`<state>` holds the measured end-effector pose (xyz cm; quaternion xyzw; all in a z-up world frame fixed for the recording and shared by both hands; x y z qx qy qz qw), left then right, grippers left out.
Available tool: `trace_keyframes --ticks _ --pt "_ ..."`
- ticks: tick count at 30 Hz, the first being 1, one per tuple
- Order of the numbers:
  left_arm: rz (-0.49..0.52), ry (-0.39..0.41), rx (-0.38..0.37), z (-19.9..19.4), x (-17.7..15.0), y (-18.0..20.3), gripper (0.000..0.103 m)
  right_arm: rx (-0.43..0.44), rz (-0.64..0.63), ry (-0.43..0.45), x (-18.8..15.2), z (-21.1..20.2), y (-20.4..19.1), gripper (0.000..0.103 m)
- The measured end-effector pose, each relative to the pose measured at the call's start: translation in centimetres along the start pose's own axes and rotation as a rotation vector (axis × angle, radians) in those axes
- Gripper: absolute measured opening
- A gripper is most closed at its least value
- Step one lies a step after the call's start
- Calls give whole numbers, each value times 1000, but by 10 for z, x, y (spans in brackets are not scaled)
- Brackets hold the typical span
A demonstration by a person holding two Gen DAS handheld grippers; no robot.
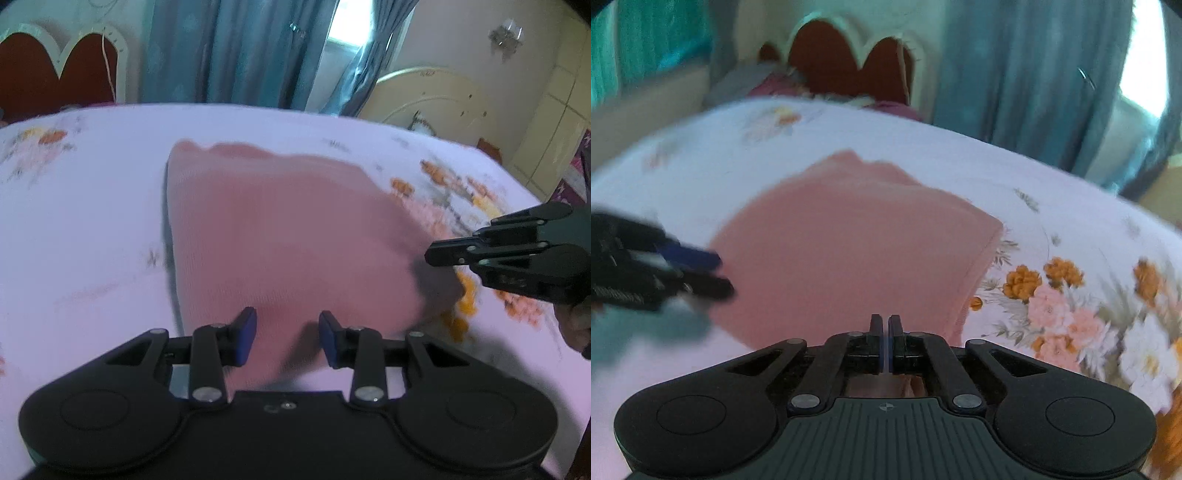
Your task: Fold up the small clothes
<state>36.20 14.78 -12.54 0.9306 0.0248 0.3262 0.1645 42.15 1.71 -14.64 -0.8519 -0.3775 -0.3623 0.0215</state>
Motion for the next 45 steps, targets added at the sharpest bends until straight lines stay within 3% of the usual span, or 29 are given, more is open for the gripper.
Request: trace_keyframes --ticks 2,4,8,9,18,32,34,35,36,37,38,40,41,45 --pt "3 -1 14 0 -4 2 36 -78 16 -151 -23 21 12 0" --pt "6 -6 34 2 -9 2 35 -45 100 -125 -32 20 18 0" --pt "-17 1 50 7 -14 1 35 -70 75 -125 -34 19 17 0" --pt "-17 3 58 6 -15 2 35 -82 77 -166 -42 26 22 0" --pt "11 1 117 5 -18 11 36 -36 234 -105 -62 12 30 0" --pt "-37 44 135 -35 -33 31 36 8 354 37 -60 -62 26 0" --pt "-41 68 141 -48 -35 40 44 12 365 58 -60 -76 22 0" --pt "-42 87 150 -55 -36 45 57 17 373 70 -60 -84 20 0" --pt "-45 111 166 -62 -36 48 83 18 381 77 -60 -90 18 0" --pt "-47 146 188 -69 -37 52 94 12 391 82 -61 -96 16 2" --pt "-48 189 205 -79 -37 56 103 -3 400 82 -63 -102 15 29" --pt "-58 216 203 -89 -39 63 103 -65 411 123 -67 -117 15 98" --pt "-68 214 208 -93 -40 65 103 -87 401 137 -68 -121 14 103" --pt "-100 213 225 -108 -48 72 103 -111 369 119 -73 -133 5 103"
Point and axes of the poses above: each gripper's, at about its wrist camera, not at the fingertips, and z roughly the way its jaws point, y to its right, x to its top, the point moved 7 cm from there along z, roughly the way its jaws point, and after that the axes turned 12 degrees about -z, right-handed, at the moved point
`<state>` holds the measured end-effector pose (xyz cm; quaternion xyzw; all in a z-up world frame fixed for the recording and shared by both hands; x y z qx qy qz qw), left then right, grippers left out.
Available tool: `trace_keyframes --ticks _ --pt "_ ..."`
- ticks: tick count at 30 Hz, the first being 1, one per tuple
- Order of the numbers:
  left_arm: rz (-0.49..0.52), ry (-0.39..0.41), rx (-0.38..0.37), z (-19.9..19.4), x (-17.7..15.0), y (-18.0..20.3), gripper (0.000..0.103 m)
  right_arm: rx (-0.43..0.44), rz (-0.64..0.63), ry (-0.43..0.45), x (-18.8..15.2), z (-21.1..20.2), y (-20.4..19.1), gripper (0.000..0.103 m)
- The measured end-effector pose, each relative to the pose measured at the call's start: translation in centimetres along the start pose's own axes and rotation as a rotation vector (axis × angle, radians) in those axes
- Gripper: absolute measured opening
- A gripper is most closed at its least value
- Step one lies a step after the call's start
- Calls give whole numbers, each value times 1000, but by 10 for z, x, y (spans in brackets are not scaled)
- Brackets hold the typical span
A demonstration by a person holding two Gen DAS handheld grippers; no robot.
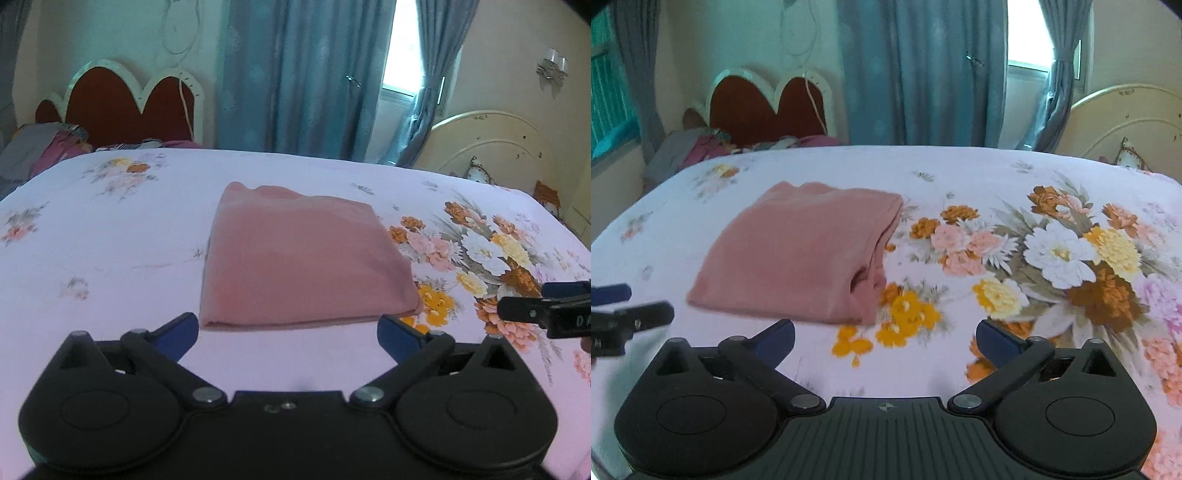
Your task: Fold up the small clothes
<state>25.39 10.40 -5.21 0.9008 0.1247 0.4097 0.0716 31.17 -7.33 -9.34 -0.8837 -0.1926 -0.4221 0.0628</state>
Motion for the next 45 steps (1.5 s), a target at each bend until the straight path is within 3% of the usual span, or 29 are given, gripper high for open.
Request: trace_keyframes --ticks 16,27,45 --pt "49 112 -26 -106 -26 36 103 -50 0 79 -31 -113 -16 103" --pt "59 170 -32 -166 -47 47 103 -40 -26 135 -53 -172 -37 103" --pt "55 210 -72 -186 -58 60 103 -64 -51 168 -60 -205 -38 103"
Point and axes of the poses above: each gripper's, at about its wrist camera, not at the fingertips, and z roughly the way its jaws point, y to its right, x to its top, the point moved 7 cm from there along z, roughly the way its jaws point, and after that the axes turned 12 degrees about -z, right-handed, at the moved point
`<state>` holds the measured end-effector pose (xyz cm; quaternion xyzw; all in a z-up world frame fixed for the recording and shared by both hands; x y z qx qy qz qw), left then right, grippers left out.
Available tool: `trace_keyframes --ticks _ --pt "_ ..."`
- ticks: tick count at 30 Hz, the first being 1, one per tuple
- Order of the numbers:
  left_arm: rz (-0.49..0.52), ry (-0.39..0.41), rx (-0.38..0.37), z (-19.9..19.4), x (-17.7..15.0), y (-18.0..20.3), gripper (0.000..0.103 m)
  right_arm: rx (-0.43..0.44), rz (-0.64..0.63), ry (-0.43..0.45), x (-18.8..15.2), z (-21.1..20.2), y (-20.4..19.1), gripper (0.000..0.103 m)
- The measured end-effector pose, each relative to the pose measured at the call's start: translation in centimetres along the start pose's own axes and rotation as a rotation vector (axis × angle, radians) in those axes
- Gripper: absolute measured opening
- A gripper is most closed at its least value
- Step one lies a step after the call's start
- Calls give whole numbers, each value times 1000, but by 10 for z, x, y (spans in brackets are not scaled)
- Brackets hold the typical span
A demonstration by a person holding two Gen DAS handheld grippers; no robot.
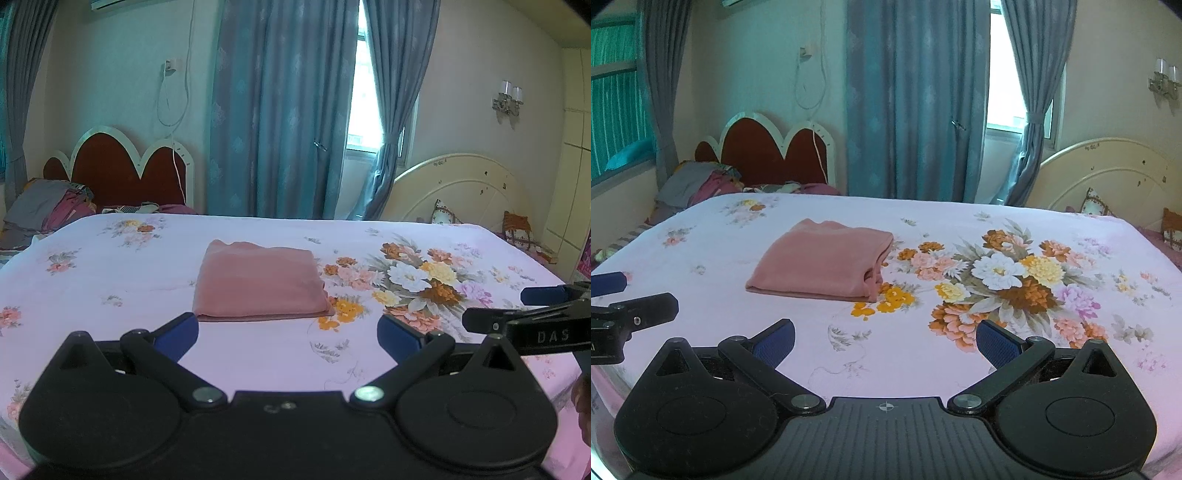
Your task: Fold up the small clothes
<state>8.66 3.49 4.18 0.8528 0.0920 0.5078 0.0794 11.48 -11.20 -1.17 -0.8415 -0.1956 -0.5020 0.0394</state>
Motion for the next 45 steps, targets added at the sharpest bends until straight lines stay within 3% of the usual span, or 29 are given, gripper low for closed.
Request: trace_keyframes --ticks 45 --pt "10 5 -11 4 4 4 103 -11 21 10 9 4 9 103"
Point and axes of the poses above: each gripper's, at about its wrist camera, not at the fingertips, and z roughly the way its jaws point, y to its right, x to its top, the point moved 7 cm from there along z, roughly the way its jaws point, and after that the axes turned 12 degrees about -z, right-handed, at the moved point
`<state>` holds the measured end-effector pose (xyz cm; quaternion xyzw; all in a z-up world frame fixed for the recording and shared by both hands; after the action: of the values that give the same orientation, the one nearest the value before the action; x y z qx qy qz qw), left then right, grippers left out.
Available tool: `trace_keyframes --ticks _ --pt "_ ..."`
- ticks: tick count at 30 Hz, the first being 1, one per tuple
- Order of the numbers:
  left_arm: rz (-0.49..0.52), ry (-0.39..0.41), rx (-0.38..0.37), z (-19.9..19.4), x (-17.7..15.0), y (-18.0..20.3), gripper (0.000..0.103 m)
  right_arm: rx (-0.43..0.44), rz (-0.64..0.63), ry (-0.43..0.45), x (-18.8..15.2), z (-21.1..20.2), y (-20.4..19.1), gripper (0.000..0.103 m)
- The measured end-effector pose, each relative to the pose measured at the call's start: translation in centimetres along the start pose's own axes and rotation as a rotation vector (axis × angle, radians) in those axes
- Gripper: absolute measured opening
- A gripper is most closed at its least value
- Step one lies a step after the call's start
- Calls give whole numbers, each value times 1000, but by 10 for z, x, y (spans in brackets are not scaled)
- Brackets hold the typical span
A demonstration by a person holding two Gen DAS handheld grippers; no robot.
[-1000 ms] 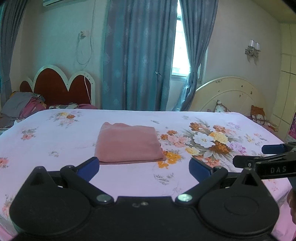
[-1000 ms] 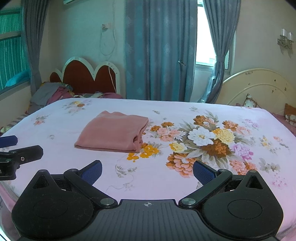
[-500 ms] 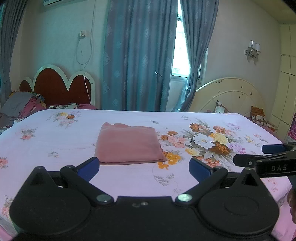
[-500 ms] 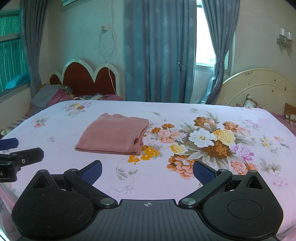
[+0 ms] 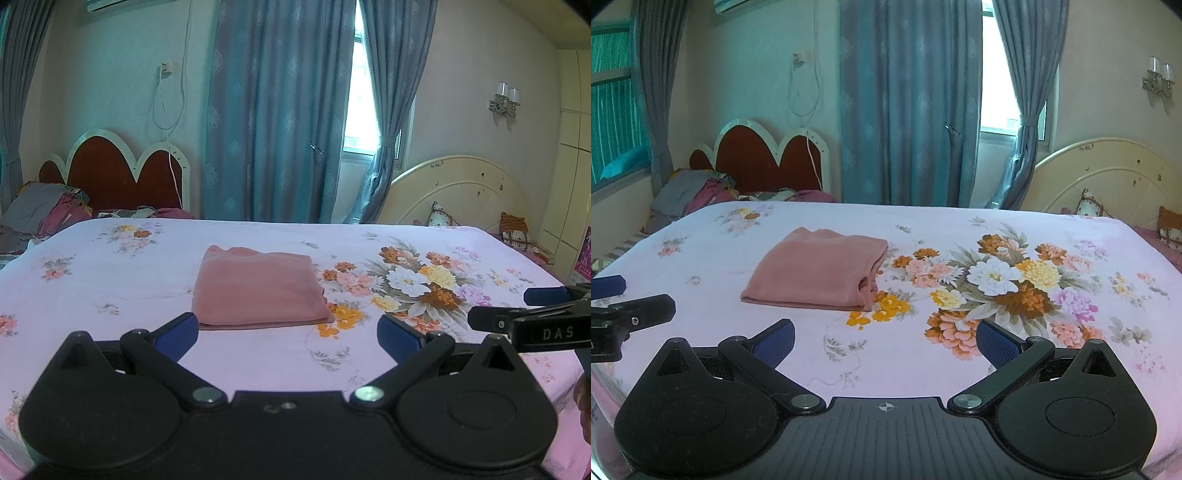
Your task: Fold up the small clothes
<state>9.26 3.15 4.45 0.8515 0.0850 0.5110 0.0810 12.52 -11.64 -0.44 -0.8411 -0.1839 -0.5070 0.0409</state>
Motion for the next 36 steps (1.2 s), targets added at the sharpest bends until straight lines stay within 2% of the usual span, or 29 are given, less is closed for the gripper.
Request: trace_keyframes --ticks 36 --pt "-3 5 -13 -2 1 -14 102 0 -14 10 3 0 -15 103"
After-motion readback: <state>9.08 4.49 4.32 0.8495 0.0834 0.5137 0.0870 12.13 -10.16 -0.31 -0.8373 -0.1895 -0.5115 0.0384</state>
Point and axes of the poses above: each gripper's, at about its wrist camera, not at the fingertips, and z roughly the way its jaws point, y to its right, x to its top, the point moved 7 cm from there along z, roughly the way its jaws point, and after that the axes turned 12 degrees about -z, right-handed, at the moved point
